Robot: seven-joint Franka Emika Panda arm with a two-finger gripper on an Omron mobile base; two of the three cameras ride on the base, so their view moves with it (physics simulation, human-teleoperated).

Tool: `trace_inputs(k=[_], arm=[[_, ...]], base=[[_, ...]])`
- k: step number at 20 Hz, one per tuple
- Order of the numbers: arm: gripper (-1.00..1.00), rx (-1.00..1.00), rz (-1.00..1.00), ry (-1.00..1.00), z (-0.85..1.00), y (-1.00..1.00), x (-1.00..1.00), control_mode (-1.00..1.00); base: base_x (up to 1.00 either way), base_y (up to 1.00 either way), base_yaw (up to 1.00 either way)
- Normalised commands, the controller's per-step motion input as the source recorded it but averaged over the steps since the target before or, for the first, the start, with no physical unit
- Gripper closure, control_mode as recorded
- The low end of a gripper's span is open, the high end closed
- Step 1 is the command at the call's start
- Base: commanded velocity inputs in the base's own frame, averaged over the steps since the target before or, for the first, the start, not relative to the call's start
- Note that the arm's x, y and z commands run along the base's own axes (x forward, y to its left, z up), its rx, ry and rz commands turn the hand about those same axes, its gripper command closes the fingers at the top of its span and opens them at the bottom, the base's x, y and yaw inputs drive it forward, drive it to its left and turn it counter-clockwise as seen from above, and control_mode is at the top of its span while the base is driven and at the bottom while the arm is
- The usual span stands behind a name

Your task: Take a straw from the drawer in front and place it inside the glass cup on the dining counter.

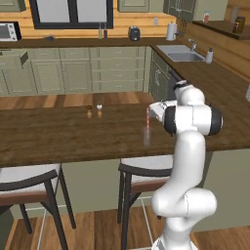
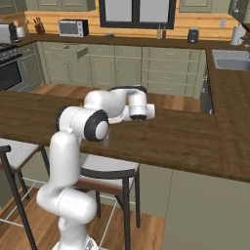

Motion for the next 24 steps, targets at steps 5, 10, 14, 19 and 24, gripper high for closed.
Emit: trace_inputs(k=[5, 10, 14, 19, 24], arm=[[1.0, 0.04, 0.02, 0.01, -0.23, 0.01, -0.01, -1.0], [1.0, 0.0, 0.02, 0.0, -0.15, 0.0, 0.14, -1.0], [1.0, 0.0, 0.02, 0.0, -0.08, 0.0, 0.18, -1.0], [-1.0, 0.0, 0.01, 0.0, 0.0, 0.0, 0.13, -1.0], [-1.0, 0.0, 0.0, 0.0, 0.0, 0.0, -0.13, -1.0]], base=[[0.0, 0.0, 0.0], [0.0, 0.0, 0.0], [0.0, 0.0, 0.0], [0.0, 0.0, 0.0], [0.0, 0.0, 0.0]])
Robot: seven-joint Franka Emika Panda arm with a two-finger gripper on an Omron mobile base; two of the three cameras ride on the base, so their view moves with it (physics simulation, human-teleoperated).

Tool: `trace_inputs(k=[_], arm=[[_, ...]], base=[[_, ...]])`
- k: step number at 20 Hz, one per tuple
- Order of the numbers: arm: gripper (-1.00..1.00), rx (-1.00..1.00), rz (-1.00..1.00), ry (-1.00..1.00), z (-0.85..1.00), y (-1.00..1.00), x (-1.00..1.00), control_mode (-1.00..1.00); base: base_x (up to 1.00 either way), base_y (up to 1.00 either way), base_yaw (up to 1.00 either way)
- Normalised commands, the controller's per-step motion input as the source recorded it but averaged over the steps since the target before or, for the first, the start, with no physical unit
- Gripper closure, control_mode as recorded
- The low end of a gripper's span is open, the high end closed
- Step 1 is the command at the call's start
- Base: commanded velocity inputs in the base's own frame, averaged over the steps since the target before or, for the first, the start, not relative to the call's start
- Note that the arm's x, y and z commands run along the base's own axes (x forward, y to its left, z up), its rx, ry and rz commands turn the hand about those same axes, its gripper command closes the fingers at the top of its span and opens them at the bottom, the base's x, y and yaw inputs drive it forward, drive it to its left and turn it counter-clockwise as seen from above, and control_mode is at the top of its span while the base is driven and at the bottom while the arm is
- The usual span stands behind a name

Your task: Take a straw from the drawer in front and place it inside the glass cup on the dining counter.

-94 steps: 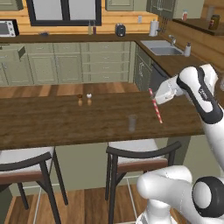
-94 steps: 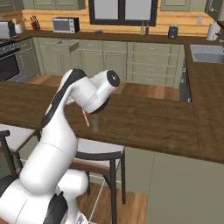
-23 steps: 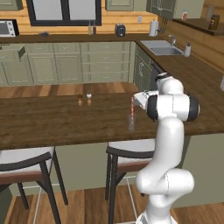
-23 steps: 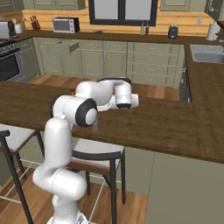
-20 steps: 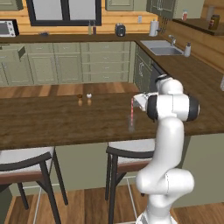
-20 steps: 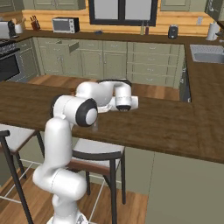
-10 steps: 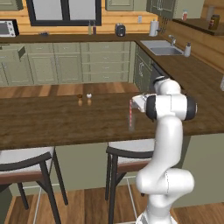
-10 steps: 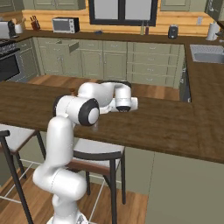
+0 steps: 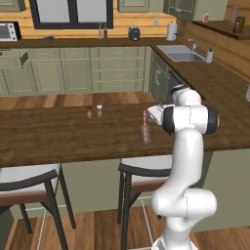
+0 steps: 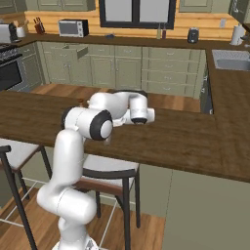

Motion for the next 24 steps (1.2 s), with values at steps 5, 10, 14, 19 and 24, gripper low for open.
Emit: trace_inputs(k=[5, 10, 14, 19, 24], arm=[[-1.0, 0.0, 0.0, 0.0, 0.05, -0.01, -0.47, -1.0], [-1.0, 0.0, 0.0, 0.0, 0.02, 0.0, -0.48, -1.0], [-1.0, 0.0, 0.0, 0.0, 0.0, 0.0, -0.2, -1.0], [-1.0, 0.0, 0.0, -0.03, 0.06, -0.05, -0.03, -1.0], [-1.0, -0.03, 0.0, -0.06, 0.15, -0.17, 0.0, -1.0]], base=[[0.0, 0.0, 0.0], [0.0, 0.0, 0.0], [0.0, 0.0, 0.0], [0.0, 0.0, 0.0], [0.0, 0.0, 0.0]])
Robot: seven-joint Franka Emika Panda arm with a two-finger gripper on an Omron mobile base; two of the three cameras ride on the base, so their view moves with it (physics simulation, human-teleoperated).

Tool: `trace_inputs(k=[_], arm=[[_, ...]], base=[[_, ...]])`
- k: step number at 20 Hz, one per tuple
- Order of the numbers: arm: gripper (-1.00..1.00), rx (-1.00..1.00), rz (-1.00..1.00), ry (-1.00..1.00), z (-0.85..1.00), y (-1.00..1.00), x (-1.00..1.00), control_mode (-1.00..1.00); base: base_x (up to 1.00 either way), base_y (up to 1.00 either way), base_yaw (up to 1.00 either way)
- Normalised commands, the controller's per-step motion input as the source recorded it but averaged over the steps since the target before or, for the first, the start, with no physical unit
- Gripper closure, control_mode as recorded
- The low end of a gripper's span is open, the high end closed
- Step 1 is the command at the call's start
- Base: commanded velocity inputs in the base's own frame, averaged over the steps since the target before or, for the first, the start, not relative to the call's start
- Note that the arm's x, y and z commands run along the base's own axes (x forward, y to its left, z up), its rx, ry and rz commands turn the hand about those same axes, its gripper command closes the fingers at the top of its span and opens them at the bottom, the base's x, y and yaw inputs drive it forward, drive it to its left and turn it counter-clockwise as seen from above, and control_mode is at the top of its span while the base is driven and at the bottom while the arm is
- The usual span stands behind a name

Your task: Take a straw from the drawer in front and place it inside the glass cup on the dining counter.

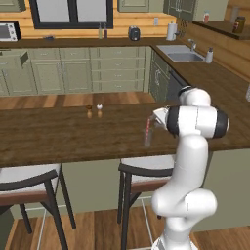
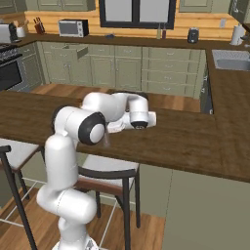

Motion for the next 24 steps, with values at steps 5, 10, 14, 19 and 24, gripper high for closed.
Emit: trace_inputs(k=[5, 10, 14, 19, 24], arm=[[-1.0, -0.1, 0.0, -0.15, 0.48, -0.23, -0.1, -1.0], [-1.0, -0.27, 0.0, -0.32, 0.66, -0.05, -0.43, -1.0], [-1.0, -0.42, 0.0, -0.44, 0.53, 0.17, -0.65, -1.0], [-1.0, -0.42, 0.01, -0.35, 0.36, 0.57, -0.61, -1.0], [-1.0, -0.34, 0.1, -0.17, 0.11, 0.88, -0.38, -1.0]], base=[[0.0, 0.0, 0.0], [0.0, 0.0, 0.0], [0.0, 0.0, 0.0], [0.0, 0.0, 0.0], [0.0, 0.0, 0.0]])
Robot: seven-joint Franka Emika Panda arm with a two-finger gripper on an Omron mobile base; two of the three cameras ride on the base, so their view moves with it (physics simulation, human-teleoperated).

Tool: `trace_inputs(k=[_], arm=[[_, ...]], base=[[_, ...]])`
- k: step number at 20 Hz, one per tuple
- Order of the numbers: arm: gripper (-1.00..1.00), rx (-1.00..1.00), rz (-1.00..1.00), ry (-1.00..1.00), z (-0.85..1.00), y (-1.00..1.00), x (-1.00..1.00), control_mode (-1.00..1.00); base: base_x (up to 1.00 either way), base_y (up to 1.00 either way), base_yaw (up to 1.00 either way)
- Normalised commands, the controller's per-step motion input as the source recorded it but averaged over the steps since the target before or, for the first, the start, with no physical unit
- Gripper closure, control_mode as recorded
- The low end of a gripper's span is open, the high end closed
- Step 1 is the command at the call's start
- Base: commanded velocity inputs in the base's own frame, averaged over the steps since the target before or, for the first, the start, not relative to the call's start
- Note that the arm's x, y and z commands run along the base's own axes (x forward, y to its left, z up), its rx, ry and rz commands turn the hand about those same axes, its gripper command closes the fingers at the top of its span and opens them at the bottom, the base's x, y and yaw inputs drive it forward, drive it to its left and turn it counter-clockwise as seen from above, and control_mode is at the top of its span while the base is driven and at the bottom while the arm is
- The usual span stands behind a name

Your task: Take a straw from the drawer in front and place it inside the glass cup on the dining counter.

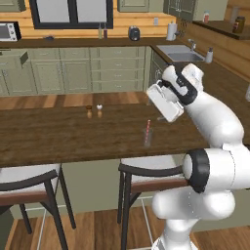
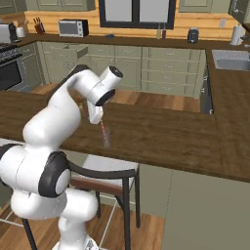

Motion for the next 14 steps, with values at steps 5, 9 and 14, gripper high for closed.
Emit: trace_inputs(k=[5, 9, 14], arm=[[-1.0, -0.26, 0.15, -0.05, 0.0, 0.96, -0.25, -1.0], [-1.0, -0.22, 0.14, 0.0, 0.0, 0.96, -0.17, -1.0], [-1.0, -0.21, 0.11, 0.0, -0.01, 0.92, -0.16, -1.0]], base=[[0.0, 0.0, 0.0], [0.0, 0.0, 0.0], [0.0, 0.0, 0.0]])
